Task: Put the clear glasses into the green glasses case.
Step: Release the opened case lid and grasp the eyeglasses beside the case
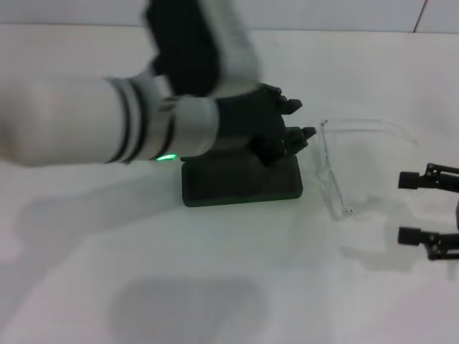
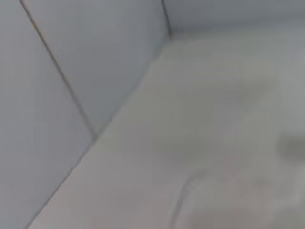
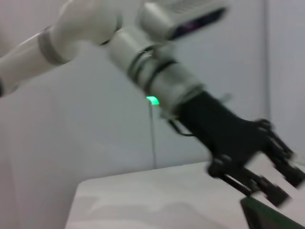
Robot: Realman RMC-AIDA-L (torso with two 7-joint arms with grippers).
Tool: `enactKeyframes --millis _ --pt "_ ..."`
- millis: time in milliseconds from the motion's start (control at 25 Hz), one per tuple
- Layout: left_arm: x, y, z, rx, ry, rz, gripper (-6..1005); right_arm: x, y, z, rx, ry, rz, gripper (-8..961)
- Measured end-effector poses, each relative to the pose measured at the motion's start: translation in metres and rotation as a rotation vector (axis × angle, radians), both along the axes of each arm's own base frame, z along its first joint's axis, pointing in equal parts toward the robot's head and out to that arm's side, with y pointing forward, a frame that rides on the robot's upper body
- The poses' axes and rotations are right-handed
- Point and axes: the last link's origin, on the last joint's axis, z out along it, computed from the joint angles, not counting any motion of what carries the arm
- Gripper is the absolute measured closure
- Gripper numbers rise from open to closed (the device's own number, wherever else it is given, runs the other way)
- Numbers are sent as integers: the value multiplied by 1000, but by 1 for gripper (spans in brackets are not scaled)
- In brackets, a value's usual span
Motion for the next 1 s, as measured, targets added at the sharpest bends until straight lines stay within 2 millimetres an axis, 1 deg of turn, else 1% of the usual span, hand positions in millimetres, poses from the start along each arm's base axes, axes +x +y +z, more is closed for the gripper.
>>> enactKeyframes --millis 120,240,280,320,440,520,640,800,840,1000 --pt "-18 -8 12 -30 -187 14 617 2 7 10 -9 -3 -72 143" --pt "-41 -11 17 -32 -339 46 609 1 14 18 -27 -36 -131 144" --pt "-45 -11 17 -31 -366 53 606 -1 18 21 -32 -49 -146 144" --pt "-58 -10 16 -27 -410 71 604 -3 23 22 -46 -68 -182 144" --pt "-82 -9 14 -13 -480 88 596 -13 45 24 -98 -113 -316 144" --pt "-98 -11 20 3 -527 78 591 -20 56 25 -137 -145 -389 144" --pt "-114 -13 31 28 -588 53 583 -43 75 26 -201 -220 -497 145" --pt "-130 -12 41 56 -624 36 573 -78 99 28 -190 -339 -606 145" --pt "-133 -12 42 58 -627 36 571 -92 107 27 -184 -384 -630 145" --pt "-140 -10 51 39 -617 24 560 -131 128 18 -172 -570 -754 146"
